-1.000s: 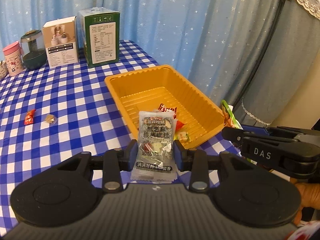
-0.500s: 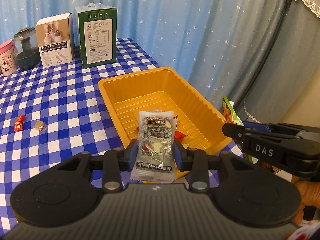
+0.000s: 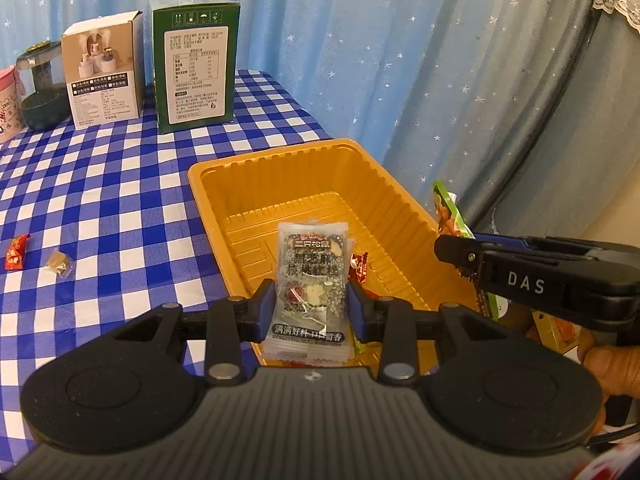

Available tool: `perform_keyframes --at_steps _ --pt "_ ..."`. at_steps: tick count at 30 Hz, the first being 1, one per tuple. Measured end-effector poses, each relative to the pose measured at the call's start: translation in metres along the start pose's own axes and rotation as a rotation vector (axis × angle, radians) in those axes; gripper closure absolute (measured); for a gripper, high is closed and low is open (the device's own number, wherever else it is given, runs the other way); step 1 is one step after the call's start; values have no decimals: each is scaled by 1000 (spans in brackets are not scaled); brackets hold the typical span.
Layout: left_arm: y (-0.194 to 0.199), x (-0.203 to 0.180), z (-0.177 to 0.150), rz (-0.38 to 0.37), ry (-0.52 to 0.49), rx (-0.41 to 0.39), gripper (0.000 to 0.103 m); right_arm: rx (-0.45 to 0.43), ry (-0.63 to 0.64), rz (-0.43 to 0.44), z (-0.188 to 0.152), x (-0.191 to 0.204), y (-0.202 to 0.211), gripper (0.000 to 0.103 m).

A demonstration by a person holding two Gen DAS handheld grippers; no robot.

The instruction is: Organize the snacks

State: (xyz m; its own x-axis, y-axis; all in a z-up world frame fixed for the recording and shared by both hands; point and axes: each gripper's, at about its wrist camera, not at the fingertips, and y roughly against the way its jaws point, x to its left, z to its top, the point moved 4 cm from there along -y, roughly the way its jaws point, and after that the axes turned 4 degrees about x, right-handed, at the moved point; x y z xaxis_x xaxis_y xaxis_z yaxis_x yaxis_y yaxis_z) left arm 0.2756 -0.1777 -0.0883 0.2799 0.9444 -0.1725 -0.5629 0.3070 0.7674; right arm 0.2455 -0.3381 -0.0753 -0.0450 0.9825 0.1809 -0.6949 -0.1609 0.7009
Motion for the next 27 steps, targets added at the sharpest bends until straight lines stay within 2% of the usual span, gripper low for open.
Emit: perform_keyframes --at_steps 15,17,27 --pt "-23 -4 9 -14 2 3 67 26 -13 -9 0 -8 -22 72" --pt "-21 -2 8 -7 5 -4 59 27 -13 -9 -1 -8 -21 72" --pt "1 20 -3 30 40 -24 58 26 -11 6 -2 -2 -19 72"
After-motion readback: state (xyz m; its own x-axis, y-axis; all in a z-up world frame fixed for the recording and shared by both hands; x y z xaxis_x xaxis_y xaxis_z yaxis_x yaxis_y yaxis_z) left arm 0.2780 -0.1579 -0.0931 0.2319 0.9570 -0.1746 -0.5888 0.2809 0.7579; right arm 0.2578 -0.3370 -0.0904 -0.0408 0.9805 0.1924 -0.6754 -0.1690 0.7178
